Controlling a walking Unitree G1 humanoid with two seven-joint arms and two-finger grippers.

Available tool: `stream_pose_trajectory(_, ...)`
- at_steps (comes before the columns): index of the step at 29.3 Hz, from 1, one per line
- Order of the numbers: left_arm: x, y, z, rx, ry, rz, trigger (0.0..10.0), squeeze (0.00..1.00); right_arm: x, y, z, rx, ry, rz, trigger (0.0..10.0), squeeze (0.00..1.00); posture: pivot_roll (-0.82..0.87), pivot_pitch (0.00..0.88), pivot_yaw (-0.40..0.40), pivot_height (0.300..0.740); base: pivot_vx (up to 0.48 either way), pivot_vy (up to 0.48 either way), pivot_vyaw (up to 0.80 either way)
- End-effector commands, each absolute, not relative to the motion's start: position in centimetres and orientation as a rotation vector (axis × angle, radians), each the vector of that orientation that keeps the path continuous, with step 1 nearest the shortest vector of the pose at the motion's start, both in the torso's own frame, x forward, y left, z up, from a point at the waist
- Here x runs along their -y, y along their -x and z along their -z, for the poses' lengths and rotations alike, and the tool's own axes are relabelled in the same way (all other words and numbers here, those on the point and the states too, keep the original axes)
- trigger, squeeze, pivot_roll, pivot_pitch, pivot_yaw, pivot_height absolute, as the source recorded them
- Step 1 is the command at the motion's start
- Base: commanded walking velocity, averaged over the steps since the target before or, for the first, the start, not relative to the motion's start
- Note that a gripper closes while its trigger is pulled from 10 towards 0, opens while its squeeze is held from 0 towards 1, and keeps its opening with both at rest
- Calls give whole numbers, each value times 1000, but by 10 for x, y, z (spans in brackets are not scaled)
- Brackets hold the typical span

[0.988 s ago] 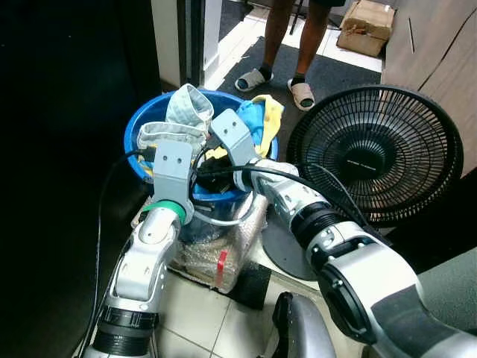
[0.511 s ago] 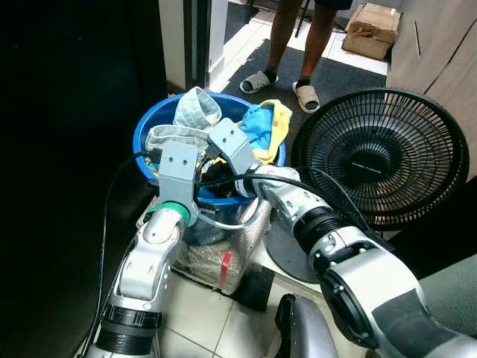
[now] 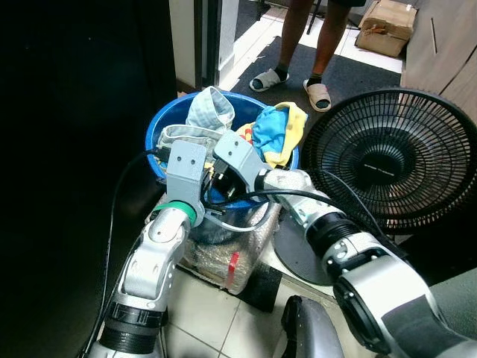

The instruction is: Clothes washing

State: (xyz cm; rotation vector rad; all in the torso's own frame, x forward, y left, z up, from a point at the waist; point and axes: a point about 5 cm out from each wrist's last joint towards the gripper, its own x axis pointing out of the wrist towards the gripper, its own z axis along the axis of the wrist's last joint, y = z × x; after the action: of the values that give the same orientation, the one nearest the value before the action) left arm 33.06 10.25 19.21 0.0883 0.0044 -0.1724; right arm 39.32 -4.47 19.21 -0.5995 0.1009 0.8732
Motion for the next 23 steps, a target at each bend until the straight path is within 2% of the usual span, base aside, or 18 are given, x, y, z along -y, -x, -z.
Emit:
stream_pose_trajectory(1,-116,-331,-158,-170,-109,117,10000,0,70,-383,-141,-314,582,-865,0,0,157,228,-45,491,0,0,0)
stream_pose_trajectory(6,-115,-332,-159,-168,-111,125,10000,0,75,-387,-147,-291,559,-823,0,0,157,228,-45,491,0,0,0)
stream_pose_trajectory(9,-113,-334,-160,-165,-112,133,10000,0,73,-393,-165,-205,438,-789,0,0,159,213,-37,491,0,0,0)
stream_pose_trajectory(14,-113,-335,-161,-163,-113,136,10000,0,71,-396,-180,-128,344,-766,0,0,159,213,-37,491,0,0,0)
stream_pose_trajectory(15,-114,-335,-161,-162,-114,136,10000,0,65,-399,-208,40,251,-738,0,0,169,198,-35,491,0,0,0)
stream_pose_trajectory(16,-114,-335,-161,-162,-114,136,10000,0,65,-399,-208,40,251,-738,0,0,169,198,-35,491,0,0,0)
stream_pose_trajectory(17,-114,-334,-160,-162,-115,136,10000,0,63,-398,-237,202,162,-718,549,0,171,196,-35,491,0,0,0)
stream_pose_trajectory(19,-114,-334,-160,-162,-115,136,10000,0,63,-398,-237,202,162,-718,549,0,171,196,-35,491,0,0,0)
stream_pose_trajectory(20,-114,-334,-160,-162,-116,136,10000,0,64,-396,-267,356,67,-665,10000,0,173,191,-35,491,0,0,0)
stream_pose_trajectory(22,-114,-334,-160,-162,-116,136,10000,0,64,-396,-267,356,67,-665,10000,0,173,191,-35,491,0,0,0)
stream_pose_trajectory(23,-115,-334,-160,-162,-118,135,10000,0,72,-391,-297,510,-2,-592,10000,0,174,188,-33,491,0,0,0)
